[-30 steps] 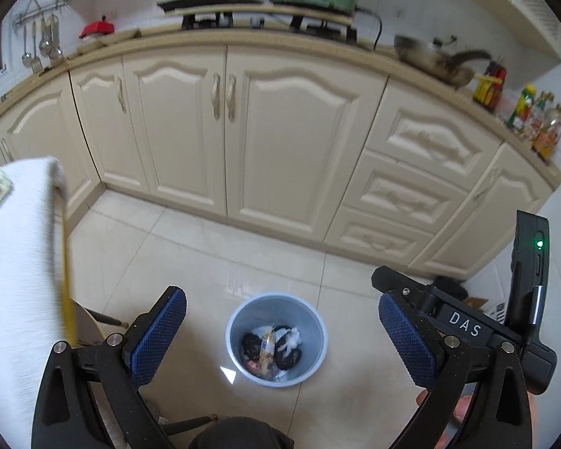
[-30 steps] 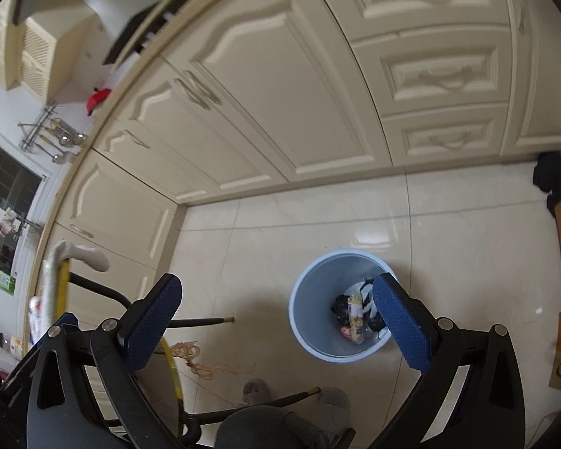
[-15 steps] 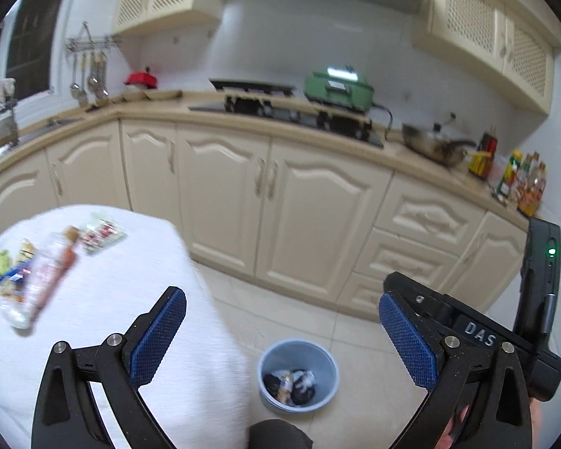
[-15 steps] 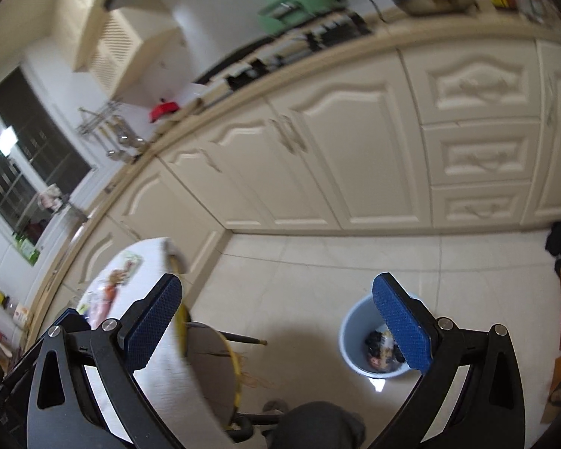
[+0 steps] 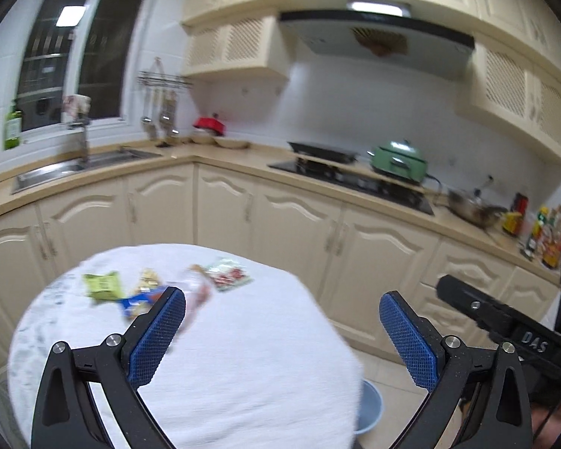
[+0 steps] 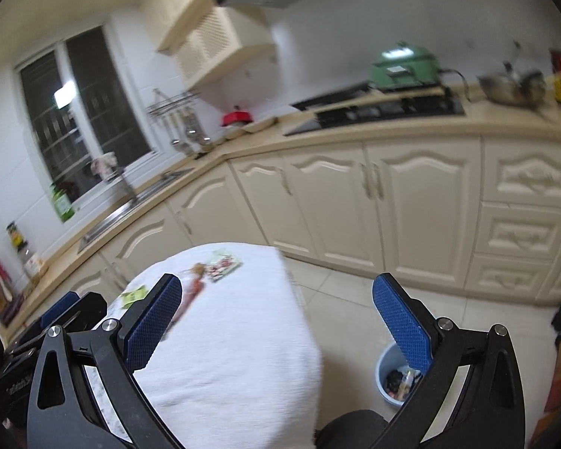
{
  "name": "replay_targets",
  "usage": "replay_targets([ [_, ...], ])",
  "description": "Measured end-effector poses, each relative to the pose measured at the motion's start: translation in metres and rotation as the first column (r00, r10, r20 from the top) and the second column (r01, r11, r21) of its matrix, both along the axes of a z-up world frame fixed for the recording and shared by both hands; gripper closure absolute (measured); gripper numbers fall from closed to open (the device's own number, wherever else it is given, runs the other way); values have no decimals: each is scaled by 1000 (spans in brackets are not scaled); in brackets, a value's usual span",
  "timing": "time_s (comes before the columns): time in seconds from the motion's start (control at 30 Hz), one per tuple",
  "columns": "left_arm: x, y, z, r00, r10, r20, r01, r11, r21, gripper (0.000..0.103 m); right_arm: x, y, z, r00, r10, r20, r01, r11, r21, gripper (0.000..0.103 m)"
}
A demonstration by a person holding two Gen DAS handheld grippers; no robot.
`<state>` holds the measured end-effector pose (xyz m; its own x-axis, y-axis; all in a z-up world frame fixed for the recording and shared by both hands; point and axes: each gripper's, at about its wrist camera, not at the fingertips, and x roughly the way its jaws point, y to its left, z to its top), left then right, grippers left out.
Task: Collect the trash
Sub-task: 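Move both tools back from the bin to the table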
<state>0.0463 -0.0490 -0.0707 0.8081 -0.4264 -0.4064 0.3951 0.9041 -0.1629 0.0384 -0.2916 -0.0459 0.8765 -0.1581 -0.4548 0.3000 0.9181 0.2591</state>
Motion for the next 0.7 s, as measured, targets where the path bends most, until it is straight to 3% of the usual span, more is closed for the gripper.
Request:
replay_targets([
  [0.23,-36,70,-14,991,137,-10,-137,990,-23,1,20,68,7,994,109,-8,-109,990,-95,0],
  [0.4,-45,103,-25,979,200,-23,-201,980,-10,1,46,95,-2,986,160,-44,-164,980,-111,0],
  [0.7,8,106,-38,962,245,-117,-243,969,30,1,109,123,-39,966,212,-145,-227,970,-91,0],
])
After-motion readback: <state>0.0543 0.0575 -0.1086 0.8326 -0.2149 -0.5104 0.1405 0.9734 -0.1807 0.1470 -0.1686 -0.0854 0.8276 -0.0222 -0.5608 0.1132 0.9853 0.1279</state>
